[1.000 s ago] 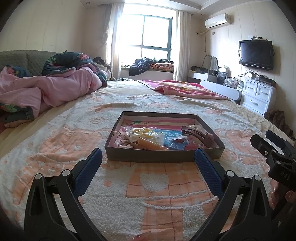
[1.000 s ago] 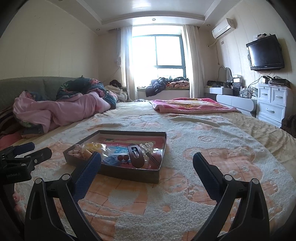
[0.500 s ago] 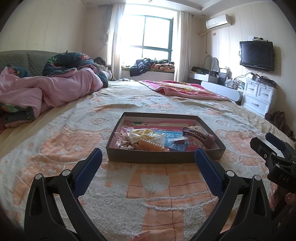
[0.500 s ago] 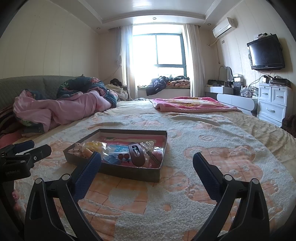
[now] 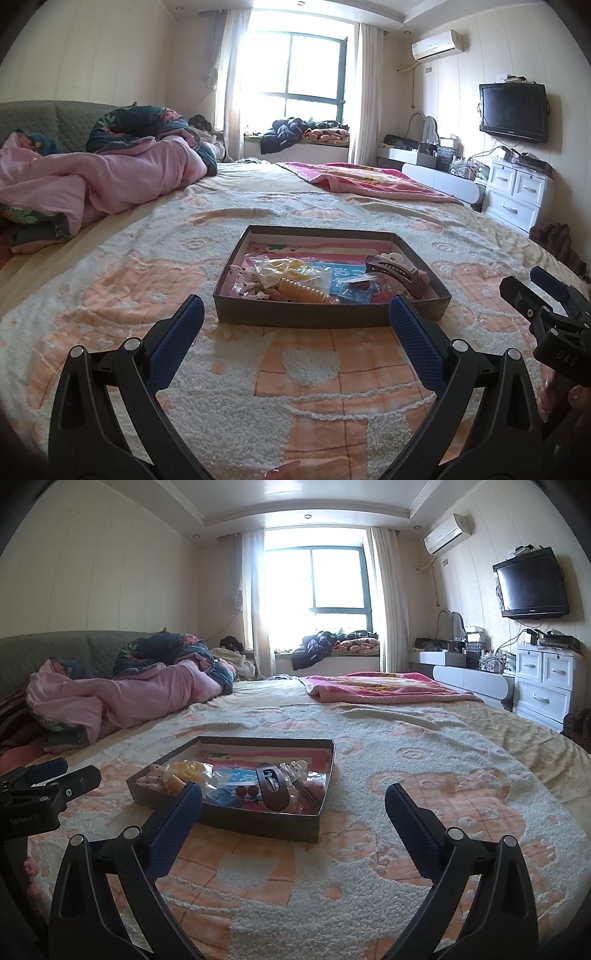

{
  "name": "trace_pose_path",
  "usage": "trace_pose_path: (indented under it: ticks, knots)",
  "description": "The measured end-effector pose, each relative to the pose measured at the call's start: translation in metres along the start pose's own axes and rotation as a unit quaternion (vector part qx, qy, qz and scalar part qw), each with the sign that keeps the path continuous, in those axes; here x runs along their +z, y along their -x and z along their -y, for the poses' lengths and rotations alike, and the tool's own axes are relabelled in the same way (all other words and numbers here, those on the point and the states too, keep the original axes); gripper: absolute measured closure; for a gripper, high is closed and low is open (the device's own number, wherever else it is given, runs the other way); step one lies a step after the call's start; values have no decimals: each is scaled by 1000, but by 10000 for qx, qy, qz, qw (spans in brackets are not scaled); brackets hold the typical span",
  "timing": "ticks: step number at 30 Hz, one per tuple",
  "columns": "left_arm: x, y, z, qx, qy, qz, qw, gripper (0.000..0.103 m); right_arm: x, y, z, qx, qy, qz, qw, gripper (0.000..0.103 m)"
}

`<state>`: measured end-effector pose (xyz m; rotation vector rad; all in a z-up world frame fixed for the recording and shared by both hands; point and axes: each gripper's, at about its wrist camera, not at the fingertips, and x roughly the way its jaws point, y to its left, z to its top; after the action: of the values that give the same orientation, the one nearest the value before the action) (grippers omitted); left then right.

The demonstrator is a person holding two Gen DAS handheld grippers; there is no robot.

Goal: Organize jewelry

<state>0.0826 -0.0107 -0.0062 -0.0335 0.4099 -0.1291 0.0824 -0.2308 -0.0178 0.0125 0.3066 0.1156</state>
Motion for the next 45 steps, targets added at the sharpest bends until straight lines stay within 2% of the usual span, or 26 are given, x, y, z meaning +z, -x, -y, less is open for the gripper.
trace_pose_path:
  ticks: [45]
  knots:
    - [1, 0, -1, -41, 0, -6, 10000, 11, 0, -1, -1, -19, 33, -13, 10000, 6]
